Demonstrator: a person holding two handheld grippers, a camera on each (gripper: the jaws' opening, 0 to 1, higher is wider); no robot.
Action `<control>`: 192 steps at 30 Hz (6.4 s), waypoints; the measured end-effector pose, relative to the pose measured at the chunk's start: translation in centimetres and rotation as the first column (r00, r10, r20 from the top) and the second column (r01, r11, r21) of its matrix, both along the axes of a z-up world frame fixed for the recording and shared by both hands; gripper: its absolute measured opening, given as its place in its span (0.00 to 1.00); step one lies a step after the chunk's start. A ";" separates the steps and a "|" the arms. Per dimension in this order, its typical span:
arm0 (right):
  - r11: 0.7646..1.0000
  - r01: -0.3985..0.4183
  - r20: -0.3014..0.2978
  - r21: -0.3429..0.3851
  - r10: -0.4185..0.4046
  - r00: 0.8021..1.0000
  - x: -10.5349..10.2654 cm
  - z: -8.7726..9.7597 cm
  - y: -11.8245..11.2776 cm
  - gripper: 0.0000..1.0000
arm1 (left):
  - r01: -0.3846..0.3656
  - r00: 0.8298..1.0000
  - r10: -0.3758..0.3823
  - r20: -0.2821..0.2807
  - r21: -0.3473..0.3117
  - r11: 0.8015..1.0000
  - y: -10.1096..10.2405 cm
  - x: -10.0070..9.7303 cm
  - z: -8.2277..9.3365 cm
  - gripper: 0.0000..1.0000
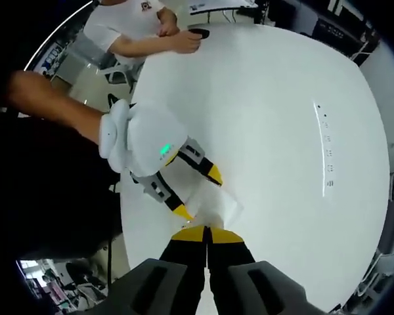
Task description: Hold the bottle steady, press the pump all the way down and release, and repeat the specified number of times to dispense into the cup
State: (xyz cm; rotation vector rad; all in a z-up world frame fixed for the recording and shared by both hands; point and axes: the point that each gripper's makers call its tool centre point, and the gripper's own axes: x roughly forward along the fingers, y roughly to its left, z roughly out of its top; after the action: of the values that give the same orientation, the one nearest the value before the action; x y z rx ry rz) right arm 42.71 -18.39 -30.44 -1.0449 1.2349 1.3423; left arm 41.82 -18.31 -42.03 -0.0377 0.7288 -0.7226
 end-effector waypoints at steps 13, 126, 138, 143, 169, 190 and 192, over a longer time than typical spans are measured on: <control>1.000 0.008 -0.005 -0.009 -0.008 1.000 0.1 -0.2 0.0 0.00 | 0.007 1.000 -0.007 0.001 0.000 1.000 0.0 0.0 0.0 0.45; 1.000 -0.002 -0.013 0.010 0.002 1.000 -0.3 -0.5 0.0 0.00 | 0.015 0.999 -0.014 -0.038 0.041 0.999 0.4 -0.5 -0.7 0.44; 1.000 -0.002 -0.007 0.017 0.002 1.000 -0.3 -0.8 0.1 0.00 | 0.013 0.999 -0.012 -0.040 0.042 0.999 0.4 -0.5 -0.7 0.44; 1.000 -0.007 -0.008 0.006 0.007 1.000 -0.4 -0.9 0.2 0.00 | 0.014 0.999 -0.013 -0.040 0.041 0.999 0.4 -0.5 -0.7 0.44; 1.000 -0.014 -0.008 0.012 0.014 1.000 -0.4 -1.2 0.5 0.00 | 0.007 0.999 -0.005 -0.044 0.041 0.999 0.5 -0.4 -0.8 0.44; 0.993 0.100 0.018 0.056 -0.101 0.995 -0.9 -0.8 0.8 0.00 | 0.001 0.998 -0.005 0.061 0.066 0.998 -0.5 1.2 2.1 0.52; 0.991 0.114 0.023 0.066 -0.116 0.993 -0.8 -0.9 0.9 0.00 | -0.003 0.998 -0.002 0.064 0.071 0.997 -0.5 1.4 2.1 0.53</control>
State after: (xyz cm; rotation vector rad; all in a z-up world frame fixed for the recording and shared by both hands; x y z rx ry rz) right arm 41.92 -17.49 -31.31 -0.9296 1.2057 1.2673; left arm 43.27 -18.81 -39.88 0.0499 0.6923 -0.6939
